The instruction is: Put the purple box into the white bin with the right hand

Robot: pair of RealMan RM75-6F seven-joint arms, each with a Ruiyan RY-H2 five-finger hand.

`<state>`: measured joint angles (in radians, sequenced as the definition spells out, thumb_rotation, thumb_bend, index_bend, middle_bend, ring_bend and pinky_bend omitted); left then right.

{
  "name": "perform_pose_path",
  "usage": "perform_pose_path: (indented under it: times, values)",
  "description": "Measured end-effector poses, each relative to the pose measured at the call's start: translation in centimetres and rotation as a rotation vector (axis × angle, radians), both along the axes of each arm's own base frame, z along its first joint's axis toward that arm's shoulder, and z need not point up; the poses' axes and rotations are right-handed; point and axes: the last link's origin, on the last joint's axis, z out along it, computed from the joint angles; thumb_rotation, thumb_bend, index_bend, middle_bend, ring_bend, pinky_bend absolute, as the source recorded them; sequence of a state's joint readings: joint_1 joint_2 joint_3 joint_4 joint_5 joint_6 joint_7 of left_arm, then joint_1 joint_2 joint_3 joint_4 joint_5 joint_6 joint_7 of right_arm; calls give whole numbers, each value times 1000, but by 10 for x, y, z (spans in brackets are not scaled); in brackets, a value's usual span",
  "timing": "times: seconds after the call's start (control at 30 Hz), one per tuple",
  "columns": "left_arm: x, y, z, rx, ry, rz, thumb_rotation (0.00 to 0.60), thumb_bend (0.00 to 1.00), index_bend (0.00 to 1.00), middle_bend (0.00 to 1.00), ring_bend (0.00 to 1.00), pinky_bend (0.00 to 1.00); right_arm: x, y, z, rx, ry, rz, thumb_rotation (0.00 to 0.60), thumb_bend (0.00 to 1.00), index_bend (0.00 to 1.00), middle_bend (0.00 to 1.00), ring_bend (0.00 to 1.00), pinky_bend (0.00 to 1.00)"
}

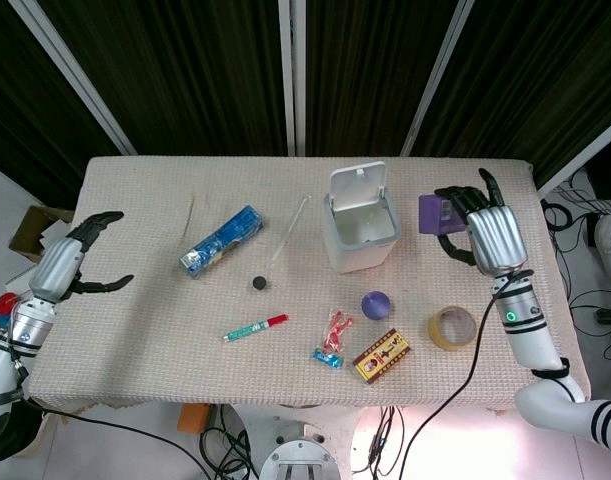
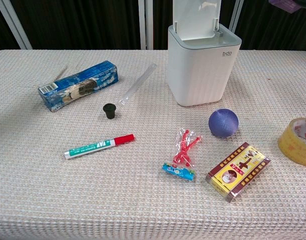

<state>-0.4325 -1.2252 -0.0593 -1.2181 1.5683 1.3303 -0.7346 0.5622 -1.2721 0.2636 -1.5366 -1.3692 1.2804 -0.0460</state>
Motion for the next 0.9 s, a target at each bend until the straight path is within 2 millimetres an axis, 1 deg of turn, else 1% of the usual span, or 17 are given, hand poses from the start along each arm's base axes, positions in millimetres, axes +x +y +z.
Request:
perform_pose_path:
  times: [0.1, 0.17, 0.37, 0.57, 0.6, 0.63, 0.73, 0.8, 0.9]
  values:
    - [-1, -1, 0, -2, -4, 4, 471, 178, 117, 126, 117, 228, 11, -2, -15, 5, -9, 4, 600, 344, 637, 623, 237, 0]
    - [-3, -2, 1, 1, -3, 6, 468, 178, 117, 126, 118, 229, 19, -4, -28, 12, -7, 3, 600, 344, 629, 615, 225, 0]
    - [-12, -2, 4, 5, -6, 32, 467, 178, 116, 126, 118, 228, 32, -11, -65, 31, -41, -18, 600, 344, 583, 559, 179, 0]
    - [-22, -1, 4, 5, -8, 52, 467, 178, 108, 126, 118, 228, 42, -15, -81, 43, -94, -38, 600, 310, 377, 367, 44, 0]
    - [-23, -1, 4, 5, -9, 55, 466, 178, 107, 126, 118, 228, 44, -15, -83, 45, -98, -36, 600, 301, 316, 310, 19, 0]
    - [-24, 0, 3, 4, -8, 57, 467, 178, 107, 126, 117, 228, 45, -15, -84, 52, -99, -35, 600, 288, 234, 240, 3, 0]
    - [-28, -1, 3, 4, -6, 62, 470, 178, 107, 126, 117, 228, 49, -15, -88, 73, -104, -27, 600, 216, 43, 86, 0, 0]
    - [-29, -1, 3, 5, -5, 62, 467, 178, 107, 126, 118, 228, 50, -14, -89, 87, -107, -25, 600, 169, 0, 20, 0, 0]
    - [-30, -1, 4, 7, -7, 62, 467, 178, 107, 126, 118, 228, 50, -14, -88, 98, -111, -25, 600, 131, 0, 0, 0, 0]
